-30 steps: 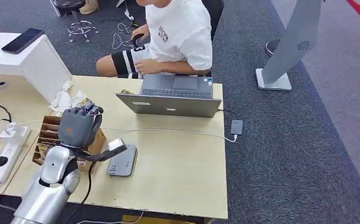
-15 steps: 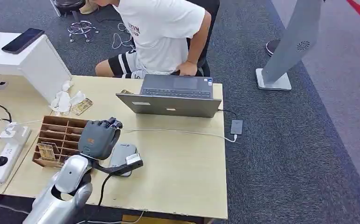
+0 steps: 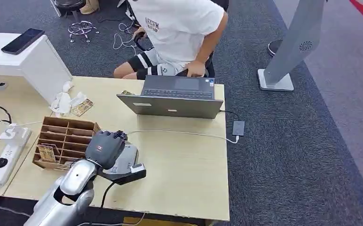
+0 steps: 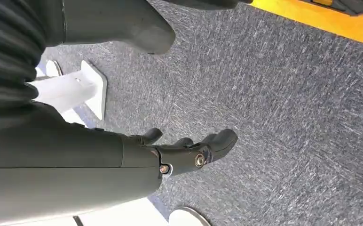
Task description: Pass the card to the sensor for recognition and then transmit it.
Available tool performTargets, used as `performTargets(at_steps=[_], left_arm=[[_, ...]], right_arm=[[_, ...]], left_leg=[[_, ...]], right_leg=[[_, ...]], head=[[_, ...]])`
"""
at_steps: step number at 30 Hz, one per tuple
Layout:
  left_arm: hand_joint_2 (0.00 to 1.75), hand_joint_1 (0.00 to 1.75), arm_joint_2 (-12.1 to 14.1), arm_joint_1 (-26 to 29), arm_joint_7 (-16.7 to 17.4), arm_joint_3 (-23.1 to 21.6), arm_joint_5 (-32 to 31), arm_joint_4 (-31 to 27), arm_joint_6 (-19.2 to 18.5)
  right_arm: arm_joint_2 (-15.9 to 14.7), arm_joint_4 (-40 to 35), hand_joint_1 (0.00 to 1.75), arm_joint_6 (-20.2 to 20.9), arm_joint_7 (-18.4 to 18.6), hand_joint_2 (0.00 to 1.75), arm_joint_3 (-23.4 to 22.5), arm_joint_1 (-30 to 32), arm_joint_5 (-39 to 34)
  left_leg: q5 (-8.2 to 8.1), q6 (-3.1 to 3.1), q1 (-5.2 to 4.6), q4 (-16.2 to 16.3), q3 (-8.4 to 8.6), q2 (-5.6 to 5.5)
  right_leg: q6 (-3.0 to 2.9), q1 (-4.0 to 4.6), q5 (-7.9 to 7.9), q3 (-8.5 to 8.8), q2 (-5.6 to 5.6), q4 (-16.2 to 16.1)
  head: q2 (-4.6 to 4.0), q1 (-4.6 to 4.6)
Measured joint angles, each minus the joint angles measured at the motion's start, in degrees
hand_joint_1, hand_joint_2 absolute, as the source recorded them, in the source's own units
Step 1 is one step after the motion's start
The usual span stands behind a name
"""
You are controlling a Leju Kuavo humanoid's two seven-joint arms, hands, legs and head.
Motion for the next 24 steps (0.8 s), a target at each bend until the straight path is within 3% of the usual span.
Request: performTargets(at_steps=[11, 24], left_arm=[[1.75, 1.75, 2.84, 1.06, 3.21, -2.36, 1.97, 2.01, -6.71], [1.75, 1.75, 3.08, 2.27, 4.59, -3.67, 4.24, 3.8, -7.3]], right_arm=[[0.02, 0.0, 0.0, -0.07, 0.13, 1.75, -0.07, 0.05, 0.72], [0.04, 0.0, 0.0, 0.33, 0.39, 1.75, -0.09, 0.03, 1.95]], left_leg=[[0.0, 0.0, 0.0, 0.0, -0.02, 0.0], [0.0, 0.01, -0.01, -0.03, 0.13, -0.04]], right_leg=[[0.0, 0.0, 0.0, 0.0, 0.0, 0.0], [0.0, -0.01, -0.01, 0.23, -0.11, 0.0]], head=[[0.0, -0.02], [0.0, -0.02]])
